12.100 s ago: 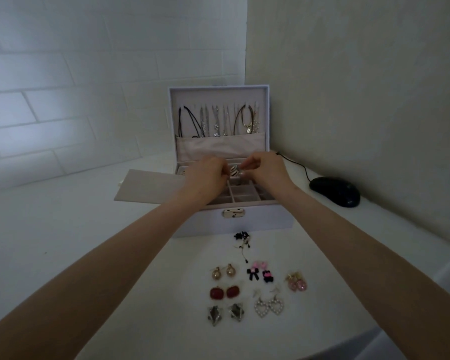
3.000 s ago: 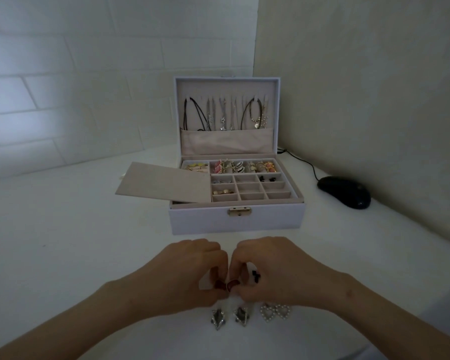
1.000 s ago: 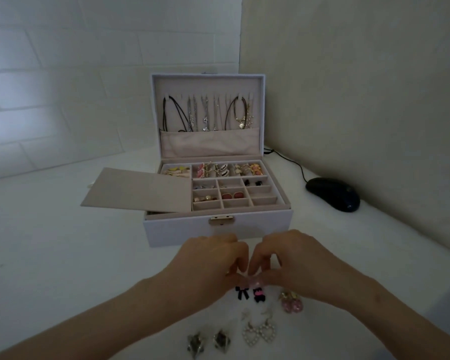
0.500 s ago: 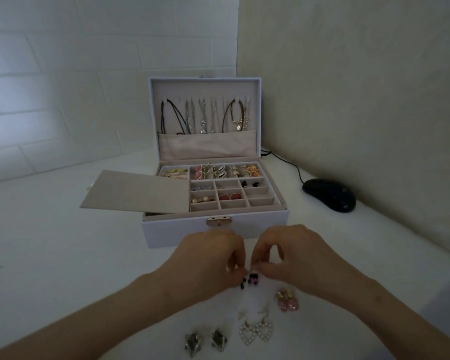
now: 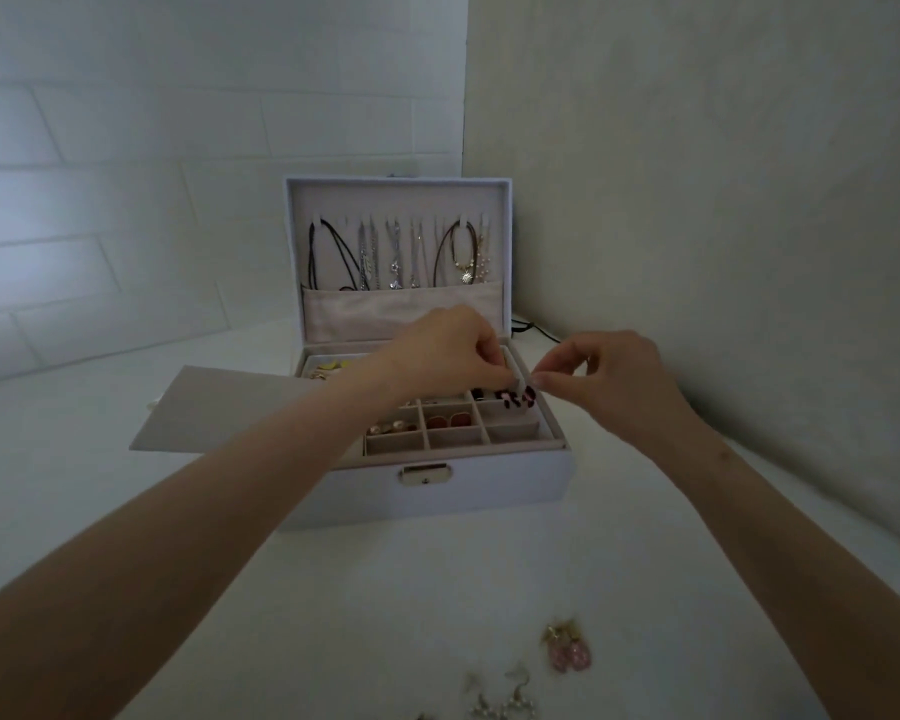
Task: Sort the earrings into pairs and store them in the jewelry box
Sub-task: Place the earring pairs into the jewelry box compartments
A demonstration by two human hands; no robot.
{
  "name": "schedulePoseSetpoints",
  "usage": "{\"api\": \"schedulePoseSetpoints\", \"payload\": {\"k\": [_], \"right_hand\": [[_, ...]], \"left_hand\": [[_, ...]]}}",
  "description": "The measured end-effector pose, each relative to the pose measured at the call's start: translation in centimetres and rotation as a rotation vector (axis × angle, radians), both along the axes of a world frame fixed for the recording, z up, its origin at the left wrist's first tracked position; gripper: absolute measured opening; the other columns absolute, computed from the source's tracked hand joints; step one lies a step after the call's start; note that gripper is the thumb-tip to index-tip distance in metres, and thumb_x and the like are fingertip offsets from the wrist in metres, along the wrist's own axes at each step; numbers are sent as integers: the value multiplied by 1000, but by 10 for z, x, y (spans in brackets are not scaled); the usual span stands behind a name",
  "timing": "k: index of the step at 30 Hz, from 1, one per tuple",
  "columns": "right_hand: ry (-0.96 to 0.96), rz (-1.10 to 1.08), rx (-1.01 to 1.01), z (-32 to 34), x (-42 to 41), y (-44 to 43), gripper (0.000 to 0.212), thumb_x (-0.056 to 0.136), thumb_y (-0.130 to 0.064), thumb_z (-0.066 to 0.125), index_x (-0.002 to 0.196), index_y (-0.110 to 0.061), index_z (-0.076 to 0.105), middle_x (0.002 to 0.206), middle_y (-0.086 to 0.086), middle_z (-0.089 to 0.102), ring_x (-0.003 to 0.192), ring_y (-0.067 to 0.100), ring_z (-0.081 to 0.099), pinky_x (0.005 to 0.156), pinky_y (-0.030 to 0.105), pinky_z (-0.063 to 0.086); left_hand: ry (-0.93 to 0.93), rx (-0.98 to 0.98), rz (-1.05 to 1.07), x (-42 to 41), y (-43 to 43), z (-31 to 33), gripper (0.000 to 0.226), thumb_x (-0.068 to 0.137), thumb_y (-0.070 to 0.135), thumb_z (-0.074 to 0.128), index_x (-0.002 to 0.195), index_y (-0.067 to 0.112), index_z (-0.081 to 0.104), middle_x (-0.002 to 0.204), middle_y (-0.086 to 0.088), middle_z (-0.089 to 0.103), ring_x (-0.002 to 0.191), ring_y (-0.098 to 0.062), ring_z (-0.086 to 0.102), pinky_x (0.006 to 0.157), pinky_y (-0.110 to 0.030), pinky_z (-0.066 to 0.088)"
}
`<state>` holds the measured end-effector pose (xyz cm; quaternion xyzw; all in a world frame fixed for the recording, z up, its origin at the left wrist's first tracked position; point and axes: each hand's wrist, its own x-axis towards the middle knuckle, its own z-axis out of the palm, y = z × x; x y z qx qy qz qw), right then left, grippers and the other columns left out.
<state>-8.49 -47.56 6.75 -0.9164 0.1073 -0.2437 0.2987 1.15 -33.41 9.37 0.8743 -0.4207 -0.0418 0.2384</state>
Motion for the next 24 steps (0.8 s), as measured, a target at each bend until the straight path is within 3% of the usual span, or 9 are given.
{"api": "schedulePoseSetpoints", "payload": {"k": [4, 7, 11, 15, 18, 21, 24], "right_hand": [[56, 0, 11, -8, 13, -5, 8, 74, -28, 76, 76, -22, 72, 69, -11, 61, 52, -14, 48, 48, 11, 33], [99, 8, 10, -12, 19, -7, 9, 72, -29, 77, 75, -22, 72, 62, -12, 54, 51, -1, 47, 50, 12, 31], [151, 72, 72, -13, 24, -7, 9, 70, -24, 78, 68, -24, 70, 55, -8, 50, 53, 6, 41, 52, 21, 31], [187, 74, 73, -18, 28, -9, 13, 71, -22, 78, 65, -28, 68, 56, -11, 50, 55, 4, 43, 58, 24, 35], [202, 25, -37, -20, 30, -11, 6, 73, -28, 76, 75, -25, 71, 60, -13, 46, 57, 3, 42, 55, 24, 32], [204, -15, -151, -20, 30, -8, 8, 76, -30, 73, 79, -25, 68, 62, -13, 44, 59, 4, 43, 53, 22, 29], [221, -42, -245, -20, 30, -1, 5, 78, -24, 69, 81, -23, 65, 72, -12, 48, 80, 12, 53, 64, 25, 33]], "left_hand": [[39, 128, -2, 12, -13, -6, 17, 79, 34, 68, 79, 17, 68, 74, 0, 63, 66, -11, 54, 62, -24, 44], [45, 213, 23, 18, -16, -14, 14, 79, 33, 68, 75, 20, 66, 77, -2, 66, 72, -15, 58, 67, -29, 49], [30, 253, 10, 21, -15, -19, 20, 81, 35, 67, 69, 21, 62, 66, 5, 58, 64, -9, 52, 58, -23, 42], [-137, 243, 29, 19, -17, -23, 17, 82, 36, 65, 78, 20, 65, 78, 3, 62, 73, -12, 54, 54, -21, 36], [-252, 231, 31, 17, -18, -26, 14, 85, 32, 62, 88, 19, 64, 93, 0, 62, 81, -12, 52, 66, -25, 40], [-311, 224, 40, 13, -17, -29, 16, 86, 34, 60, 91, 19, 63, 100, -1, 62, 90, -16, 56, 70, -26, 39], [-461, 217, 35, 8, -18, -31, 18, 86, 36, 58, 91, 19, 62, 102, -2, 63, 97, -20, 58, 72, -28, 40]]}}
